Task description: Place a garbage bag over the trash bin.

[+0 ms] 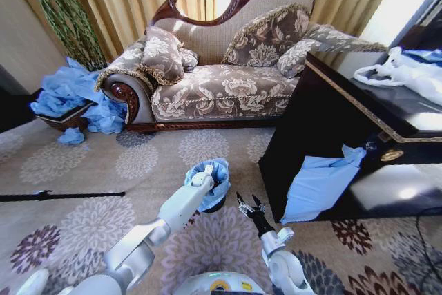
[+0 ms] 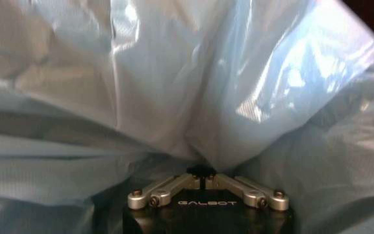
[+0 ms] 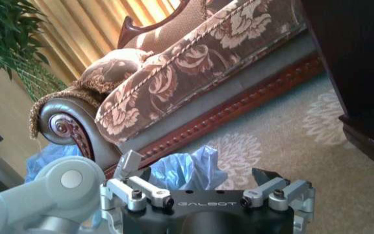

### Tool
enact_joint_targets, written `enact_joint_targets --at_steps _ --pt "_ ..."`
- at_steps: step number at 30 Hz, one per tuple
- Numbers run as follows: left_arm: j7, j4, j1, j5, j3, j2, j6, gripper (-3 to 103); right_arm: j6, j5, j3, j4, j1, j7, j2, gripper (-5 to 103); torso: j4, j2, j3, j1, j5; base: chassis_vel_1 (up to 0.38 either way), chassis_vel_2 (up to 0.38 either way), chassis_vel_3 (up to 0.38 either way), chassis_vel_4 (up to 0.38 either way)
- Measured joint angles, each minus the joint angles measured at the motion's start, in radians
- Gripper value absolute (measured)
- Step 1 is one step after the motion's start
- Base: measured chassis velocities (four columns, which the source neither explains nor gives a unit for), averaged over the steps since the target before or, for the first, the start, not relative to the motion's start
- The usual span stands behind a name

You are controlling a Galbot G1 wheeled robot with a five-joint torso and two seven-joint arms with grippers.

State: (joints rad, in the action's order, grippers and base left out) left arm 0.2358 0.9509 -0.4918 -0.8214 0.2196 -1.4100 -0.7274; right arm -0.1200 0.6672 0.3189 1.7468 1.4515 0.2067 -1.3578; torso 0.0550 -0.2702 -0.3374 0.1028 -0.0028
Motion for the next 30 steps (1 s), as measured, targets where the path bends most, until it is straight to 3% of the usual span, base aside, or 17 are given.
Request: enact_joint_targets --at_steps 15,23,30 --pt "0.061 -0.086 0.047 0.029 -0.006 0.009 0.002 0 -0.001 0.011 -0.004 -0.010 -0.013 0.009 -0.004 100 -0.0002 0.000 0.000 0.000 0.0001 0.000 0.000 0.000 0.000" --pt "0.012 -0.174 0.105 0.108 -0.023 -0.052 0.071 0 -0.002 0.006 -0.007 -0.017 -0.004 0.020 -0.010 100 0.0000 0.000 0.000 0.000 0.0002 0.000 0.000 0.000 0.000" --pt "-0.033 -0.228 0.131 0.142 -0.026 -0.118 0.094 0 -0.003 0.003 -0.005 -0.010 0.003 0.022 -0.010 100 -0.0002 0.000 0.000 0.000 0.0005 0.000 0.000 0.000 0.000"
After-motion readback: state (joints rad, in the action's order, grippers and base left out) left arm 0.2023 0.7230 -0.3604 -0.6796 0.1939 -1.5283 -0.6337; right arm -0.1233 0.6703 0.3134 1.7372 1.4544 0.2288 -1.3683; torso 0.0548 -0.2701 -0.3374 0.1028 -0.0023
